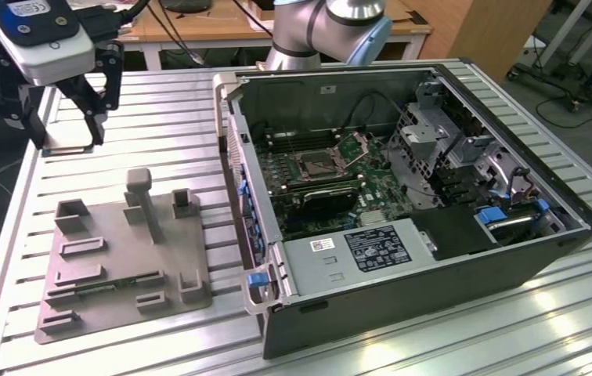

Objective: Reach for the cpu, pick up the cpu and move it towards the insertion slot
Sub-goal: 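Pick up the cpu and move it towards the insertion slot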

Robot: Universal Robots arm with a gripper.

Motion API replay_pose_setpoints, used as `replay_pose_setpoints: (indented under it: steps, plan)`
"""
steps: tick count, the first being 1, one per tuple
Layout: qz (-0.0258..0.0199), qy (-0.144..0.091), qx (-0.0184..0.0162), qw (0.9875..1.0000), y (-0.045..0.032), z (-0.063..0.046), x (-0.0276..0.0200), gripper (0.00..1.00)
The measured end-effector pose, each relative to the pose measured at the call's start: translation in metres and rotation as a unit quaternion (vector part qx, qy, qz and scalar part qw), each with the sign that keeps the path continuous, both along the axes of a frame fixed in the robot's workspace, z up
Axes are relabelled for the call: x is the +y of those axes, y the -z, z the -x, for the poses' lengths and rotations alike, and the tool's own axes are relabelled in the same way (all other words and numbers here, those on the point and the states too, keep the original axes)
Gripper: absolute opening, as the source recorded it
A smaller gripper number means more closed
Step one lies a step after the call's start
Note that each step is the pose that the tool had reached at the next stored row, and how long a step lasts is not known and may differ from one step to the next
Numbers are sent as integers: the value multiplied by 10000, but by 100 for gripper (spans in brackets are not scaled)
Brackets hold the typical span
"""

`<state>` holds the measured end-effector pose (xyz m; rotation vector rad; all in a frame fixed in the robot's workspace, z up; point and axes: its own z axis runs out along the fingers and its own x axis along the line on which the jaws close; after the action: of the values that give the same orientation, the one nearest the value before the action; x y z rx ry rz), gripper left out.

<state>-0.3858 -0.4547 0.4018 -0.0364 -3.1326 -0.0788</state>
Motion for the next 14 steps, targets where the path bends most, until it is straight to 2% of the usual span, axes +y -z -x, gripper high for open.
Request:
replay_pose_setpoints:
  steps: [14]
  plan:
    - [0, -1, 0, 10000, 1, -159, 0, 54]
